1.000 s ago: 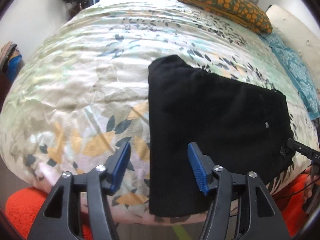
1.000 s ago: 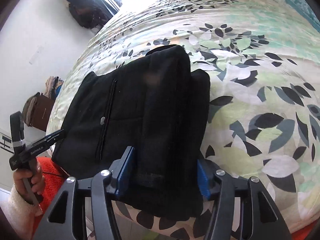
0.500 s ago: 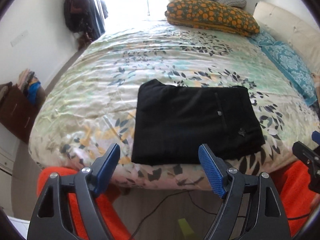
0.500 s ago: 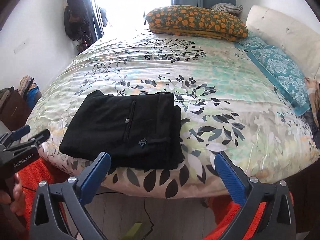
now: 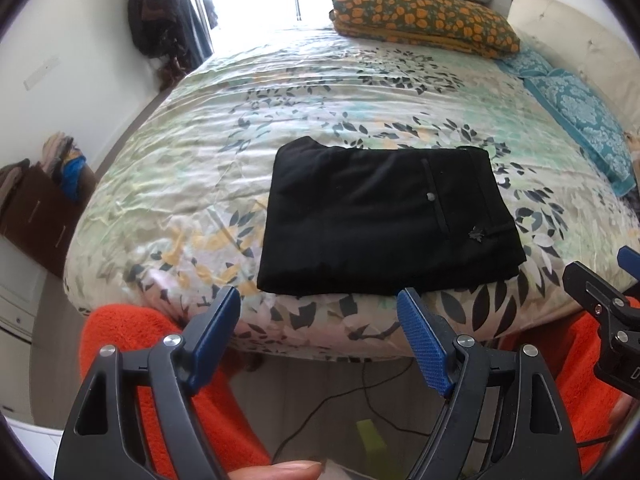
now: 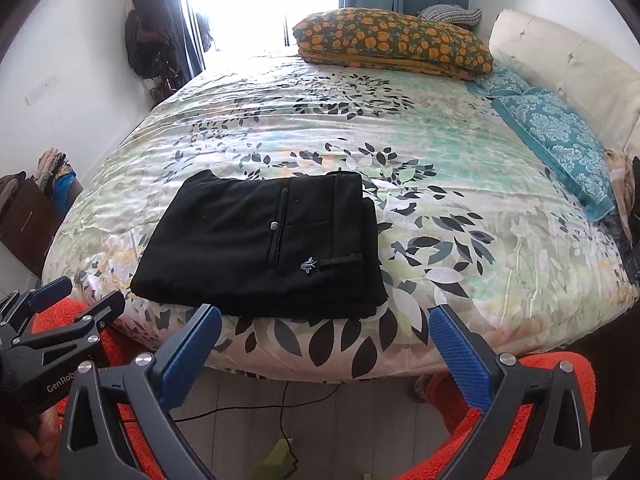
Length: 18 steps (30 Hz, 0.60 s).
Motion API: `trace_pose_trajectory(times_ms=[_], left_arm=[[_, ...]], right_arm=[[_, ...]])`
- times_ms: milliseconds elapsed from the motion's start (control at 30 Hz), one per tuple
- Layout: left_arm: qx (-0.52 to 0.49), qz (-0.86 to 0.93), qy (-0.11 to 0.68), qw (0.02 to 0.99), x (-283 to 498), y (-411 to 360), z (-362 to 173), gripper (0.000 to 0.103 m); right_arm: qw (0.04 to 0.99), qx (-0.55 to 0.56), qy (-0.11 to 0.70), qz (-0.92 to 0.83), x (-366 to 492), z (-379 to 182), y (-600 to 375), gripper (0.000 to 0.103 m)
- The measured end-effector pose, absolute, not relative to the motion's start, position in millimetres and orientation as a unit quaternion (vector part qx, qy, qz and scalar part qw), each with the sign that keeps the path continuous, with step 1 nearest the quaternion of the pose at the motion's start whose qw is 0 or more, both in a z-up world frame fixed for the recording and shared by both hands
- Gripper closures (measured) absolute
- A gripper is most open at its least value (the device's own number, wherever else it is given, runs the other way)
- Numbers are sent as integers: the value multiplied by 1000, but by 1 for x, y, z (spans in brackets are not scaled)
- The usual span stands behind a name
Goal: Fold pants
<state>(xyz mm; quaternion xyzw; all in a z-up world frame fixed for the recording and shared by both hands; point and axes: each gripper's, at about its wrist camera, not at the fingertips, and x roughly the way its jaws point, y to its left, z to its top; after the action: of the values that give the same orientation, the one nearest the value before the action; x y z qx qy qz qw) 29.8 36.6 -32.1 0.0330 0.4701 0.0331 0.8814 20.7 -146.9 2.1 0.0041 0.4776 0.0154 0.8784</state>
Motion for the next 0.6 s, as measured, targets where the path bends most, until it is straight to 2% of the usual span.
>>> trace_pose_trajectory(times_ms=[600], left_arm=[[36,28,472,880,31,33,-35,21]], right_arm=[[875,-3,484,20,20,-2,-141,0]])
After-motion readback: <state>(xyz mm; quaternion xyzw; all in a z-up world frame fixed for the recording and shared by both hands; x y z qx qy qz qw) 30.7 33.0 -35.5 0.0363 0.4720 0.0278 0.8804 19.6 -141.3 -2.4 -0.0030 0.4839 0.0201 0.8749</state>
